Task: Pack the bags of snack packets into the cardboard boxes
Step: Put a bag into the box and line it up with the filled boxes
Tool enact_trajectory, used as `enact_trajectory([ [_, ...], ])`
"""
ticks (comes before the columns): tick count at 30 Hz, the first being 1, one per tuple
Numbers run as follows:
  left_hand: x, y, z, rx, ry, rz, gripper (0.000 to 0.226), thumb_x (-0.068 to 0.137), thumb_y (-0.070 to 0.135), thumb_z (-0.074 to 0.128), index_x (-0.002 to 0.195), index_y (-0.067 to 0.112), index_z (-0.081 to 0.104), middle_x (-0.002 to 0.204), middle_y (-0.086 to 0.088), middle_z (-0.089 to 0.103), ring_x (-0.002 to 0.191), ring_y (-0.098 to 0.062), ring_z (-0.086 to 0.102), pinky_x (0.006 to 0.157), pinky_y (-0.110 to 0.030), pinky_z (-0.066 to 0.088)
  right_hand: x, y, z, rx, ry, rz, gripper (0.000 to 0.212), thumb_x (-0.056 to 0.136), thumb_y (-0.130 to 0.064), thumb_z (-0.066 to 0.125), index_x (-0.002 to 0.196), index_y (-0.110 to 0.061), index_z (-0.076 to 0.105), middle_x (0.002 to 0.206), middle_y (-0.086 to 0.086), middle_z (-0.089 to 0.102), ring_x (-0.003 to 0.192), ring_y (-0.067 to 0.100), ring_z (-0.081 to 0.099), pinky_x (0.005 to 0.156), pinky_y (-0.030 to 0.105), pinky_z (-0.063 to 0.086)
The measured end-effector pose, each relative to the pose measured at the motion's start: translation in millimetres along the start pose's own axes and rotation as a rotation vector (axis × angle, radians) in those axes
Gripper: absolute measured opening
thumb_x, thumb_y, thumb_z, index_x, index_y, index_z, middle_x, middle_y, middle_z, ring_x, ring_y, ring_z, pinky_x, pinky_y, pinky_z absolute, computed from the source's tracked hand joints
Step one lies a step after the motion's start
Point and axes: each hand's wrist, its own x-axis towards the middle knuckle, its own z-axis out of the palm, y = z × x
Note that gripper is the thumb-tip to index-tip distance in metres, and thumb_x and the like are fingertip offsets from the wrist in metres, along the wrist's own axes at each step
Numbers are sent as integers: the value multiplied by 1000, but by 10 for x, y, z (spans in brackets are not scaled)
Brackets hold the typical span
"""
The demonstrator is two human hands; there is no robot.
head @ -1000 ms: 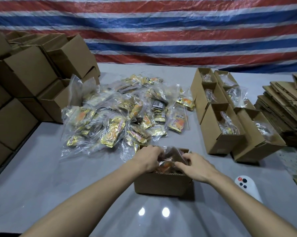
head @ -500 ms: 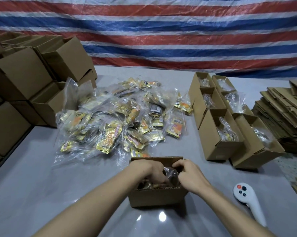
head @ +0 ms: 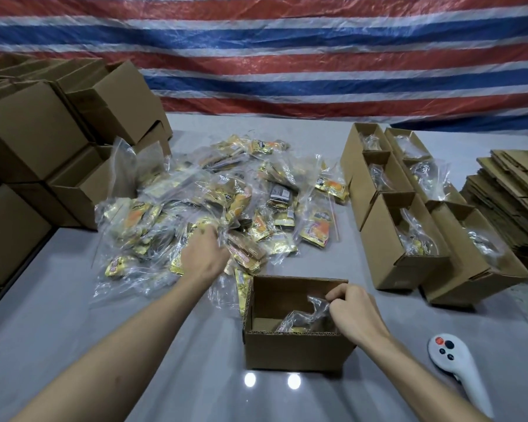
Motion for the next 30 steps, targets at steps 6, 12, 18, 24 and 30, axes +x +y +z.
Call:
enact_trajectory([
  [6, 115, -675, 253, 265, -50, -214, 83, 76, 53, 78, 134, 12, 34, 132, -17, 43, 123, -33, 45, 106, -50, 40, -30, 137, 105, 1, 47, -53, 28, 75, -6, 50, 86, -29, 60, 100, -8, 53, 96, 16, 53, 93, 34, 47],
  [12, 233, -728, 262, 97, -65, -179, 47, 84, 32, 68, 110, 6, 38, 105, -18, 58, 90, -33, 55, 75, -42, 48, 36, 199, 157, 5, 78, -53, 24, 79, -10, 51, 89, -29, 61, 100, -10, 51, 90, 13, 47, 86, 29, 40],
  [18, 192, -592, -111, -329, -217, -357, 25, 83, 6, 46, 61, 0, 55, 60, -19, 59, 46, -23, 48, 57, -31, 45, 42, 237, 160, 4, 63, -48, 24, 78, -11, 52, 89, -30, 61, 102, -8, 51, 91, 14, 47, 85, 29, 40],
  [24, -74, -658, -512, -886, -524, -465, 14, 52, 9, 43, 65, 12, 47, 78, -16, 57, 74, -33, 61, 65, -41, 57, 13, 176, 129, 14, 44, -53, 23, 77, -11, 51, 88, -28, 62, 105, -5, 54, 96, 18, 50, 91, 30, 43],
  [30, -401, -192, -840, -887, -659, -57, 30, 42, 4, 53, 71, 10, 47, 61, -3, 52, 46, -13, 53, 38, -18, 40, -53, 164, 42, 87, -4, -101, 36, 79, -5, 49, 98, -25, 71, 116, 2, 62, 110, 19, 55, 100, 31, 46],
])
